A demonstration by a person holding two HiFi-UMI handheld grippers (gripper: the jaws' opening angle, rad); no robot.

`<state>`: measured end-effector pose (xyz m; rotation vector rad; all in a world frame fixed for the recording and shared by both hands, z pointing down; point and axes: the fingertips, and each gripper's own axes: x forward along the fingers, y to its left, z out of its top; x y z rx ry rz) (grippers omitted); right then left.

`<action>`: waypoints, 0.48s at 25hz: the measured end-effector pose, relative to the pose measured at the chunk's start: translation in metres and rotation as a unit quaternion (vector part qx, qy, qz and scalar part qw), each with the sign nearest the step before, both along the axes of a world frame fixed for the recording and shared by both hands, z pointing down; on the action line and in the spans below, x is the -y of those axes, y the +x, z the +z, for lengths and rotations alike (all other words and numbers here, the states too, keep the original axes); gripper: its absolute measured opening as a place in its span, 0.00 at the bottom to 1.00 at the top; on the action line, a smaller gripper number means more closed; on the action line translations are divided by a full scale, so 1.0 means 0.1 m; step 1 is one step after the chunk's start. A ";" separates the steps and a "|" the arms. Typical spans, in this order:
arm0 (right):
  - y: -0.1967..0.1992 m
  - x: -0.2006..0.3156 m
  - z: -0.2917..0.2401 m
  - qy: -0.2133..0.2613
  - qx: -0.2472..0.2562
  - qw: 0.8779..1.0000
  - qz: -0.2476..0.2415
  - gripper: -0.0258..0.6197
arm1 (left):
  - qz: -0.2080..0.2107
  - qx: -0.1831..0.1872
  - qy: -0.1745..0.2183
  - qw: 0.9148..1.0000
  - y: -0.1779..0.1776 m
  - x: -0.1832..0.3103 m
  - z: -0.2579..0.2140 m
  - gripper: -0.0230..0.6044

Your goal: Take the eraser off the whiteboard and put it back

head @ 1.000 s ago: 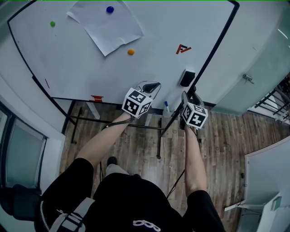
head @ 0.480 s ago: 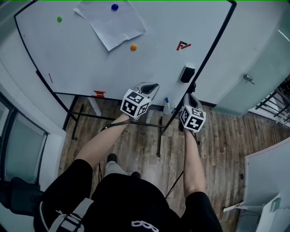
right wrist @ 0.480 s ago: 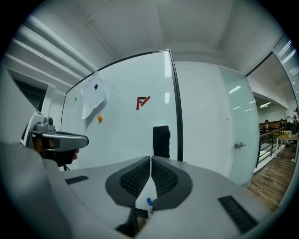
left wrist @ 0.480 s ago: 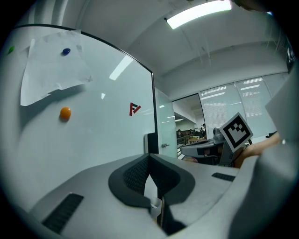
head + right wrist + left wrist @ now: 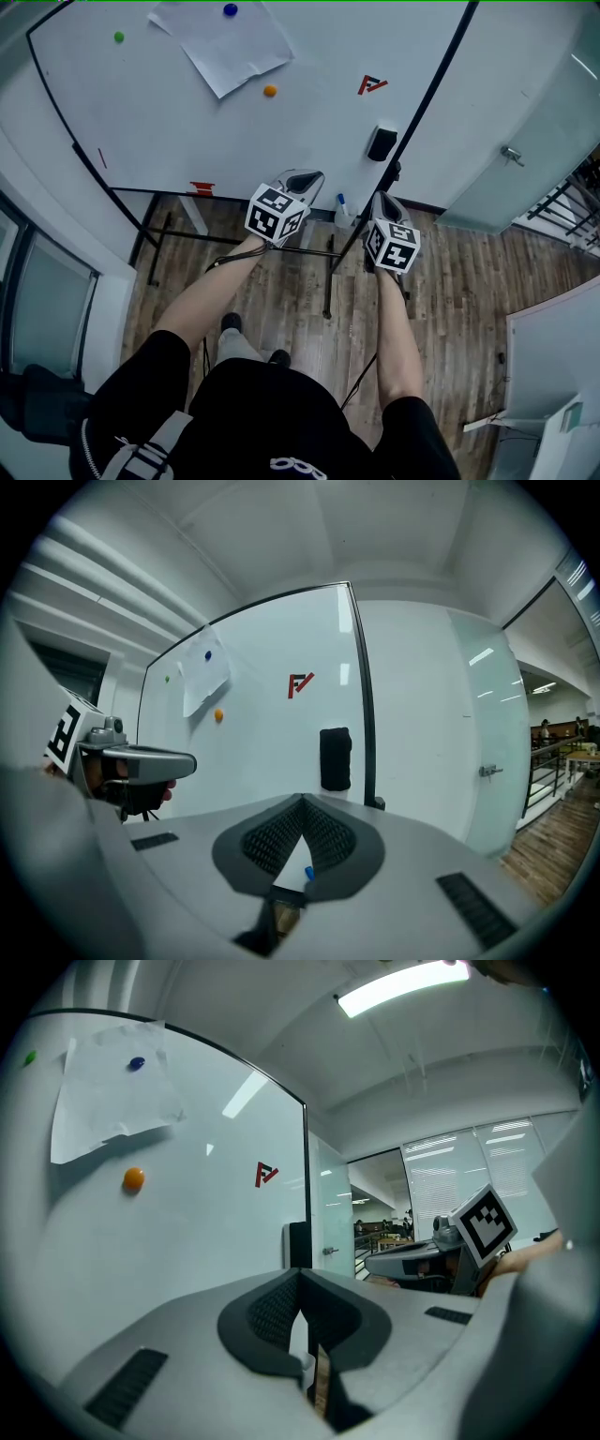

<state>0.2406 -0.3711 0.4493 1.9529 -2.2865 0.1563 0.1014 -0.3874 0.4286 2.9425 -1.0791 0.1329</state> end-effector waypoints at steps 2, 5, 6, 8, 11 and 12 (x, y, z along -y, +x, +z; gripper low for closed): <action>0.01 -0.02 0.00 -0.001 0.001 1.000 -0.001 0.08 | 0.001 0.001 -0.001 1.000 0.02 -0.02 0.02 0.05; 0.02 -0.05 0.01 -0.001 0.002 1.000 -0.003 0.08 | 0.002 0.003 -0.003 1.000 0.04 -0.04 0.04 0.05; 0.02 -0.05 0.01 -0.001 0.003 1.000 -0.004 0.08 | 0.001 0.003 -0.003 1.000 0.04 -0.05 0.04 0.05; 0.02 -0.06 0.01 -0.001 0.003 1.000 -0.004 0.08 | -0.001 0.002 -0.003 1.000 0.04 -0.06 0.04 0.05; 0.02 -0.06 0.02 -0.003 0.003 1.000 -0.006 0.08 | -0.004 0.002 -0.002 1.000 0.03 -0.06 0.04 0.05; 0.02 -0.06 0.02 -0.003 0.003 1.000 -0.007 0.08 | -0.005 0.001 -0.002 1.000 0.03 -0.06 0.04 0.05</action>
